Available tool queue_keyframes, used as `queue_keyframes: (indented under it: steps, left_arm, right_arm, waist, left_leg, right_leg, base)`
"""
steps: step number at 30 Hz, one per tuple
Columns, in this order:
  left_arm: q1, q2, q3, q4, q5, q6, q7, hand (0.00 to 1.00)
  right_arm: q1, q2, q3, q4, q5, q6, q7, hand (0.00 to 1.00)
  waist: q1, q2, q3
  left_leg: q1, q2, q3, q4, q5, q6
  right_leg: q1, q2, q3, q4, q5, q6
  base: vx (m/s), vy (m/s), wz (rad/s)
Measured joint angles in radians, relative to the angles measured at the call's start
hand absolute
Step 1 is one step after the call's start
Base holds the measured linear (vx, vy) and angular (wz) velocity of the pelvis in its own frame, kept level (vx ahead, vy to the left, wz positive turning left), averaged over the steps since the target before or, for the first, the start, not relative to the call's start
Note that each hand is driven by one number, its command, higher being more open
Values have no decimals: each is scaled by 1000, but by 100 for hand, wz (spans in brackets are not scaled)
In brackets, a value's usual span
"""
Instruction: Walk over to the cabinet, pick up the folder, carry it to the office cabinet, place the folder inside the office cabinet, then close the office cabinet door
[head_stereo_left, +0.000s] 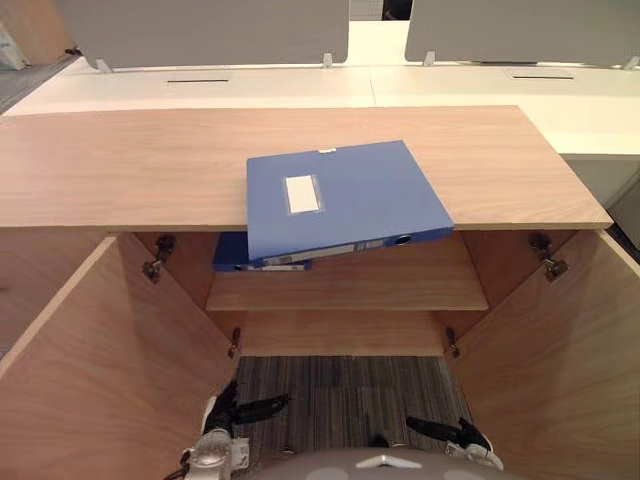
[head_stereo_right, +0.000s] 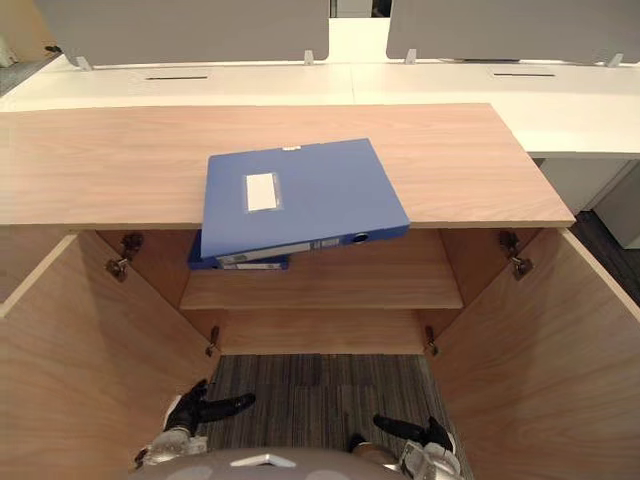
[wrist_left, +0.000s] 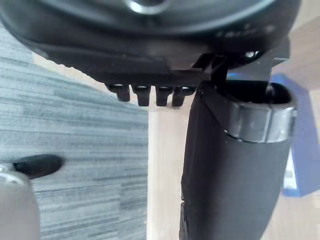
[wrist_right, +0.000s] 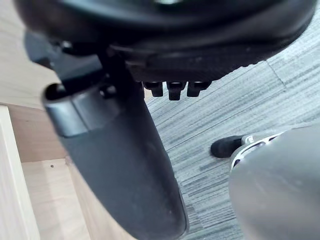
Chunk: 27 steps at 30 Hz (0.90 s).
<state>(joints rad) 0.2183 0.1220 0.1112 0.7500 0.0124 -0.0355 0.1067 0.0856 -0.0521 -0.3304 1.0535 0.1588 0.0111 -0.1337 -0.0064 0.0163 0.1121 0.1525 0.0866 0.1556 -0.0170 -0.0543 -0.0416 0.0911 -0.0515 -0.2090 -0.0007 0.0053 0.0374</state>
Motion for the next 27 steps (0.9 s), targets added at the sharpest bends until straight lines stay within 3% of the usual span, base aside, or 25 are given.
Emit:
queue_keyframes:
  steps: [6,13,27]
  left_arm:
    - [133,29,41,-411,-9,-10,7,100]
    - [140,37,26,-701,-81,-94,17,100]
    - [183,29,17,-899,-91,-118,18,100]
  right_arm:
    - [37,-1,9,-47,-1,-4,1,100]
    - [45,-5,29,-59,-2,-12,19,100]
    - [95,-18,25,-51,-3,-11,24,100]
  waist:
    - [7,5,-2]
    - [14,16,-10]
    - [15,20,-40]
  left_leg:
    - [1,-1,-25,-13,5,4]
    - [29,-7,-39,-22,3,8]
    - [40,-3,-59,-9,3,9]
  right_leg:
    - [2,-6,-23,20,-21,-2]
    - [31,-7,-31,25,-34,-2]
    - [40,-8,-38,51,-46,-4]
  base:
    - [12,-1,13]
    - [52,13,5]
    - [-44,-7,2]
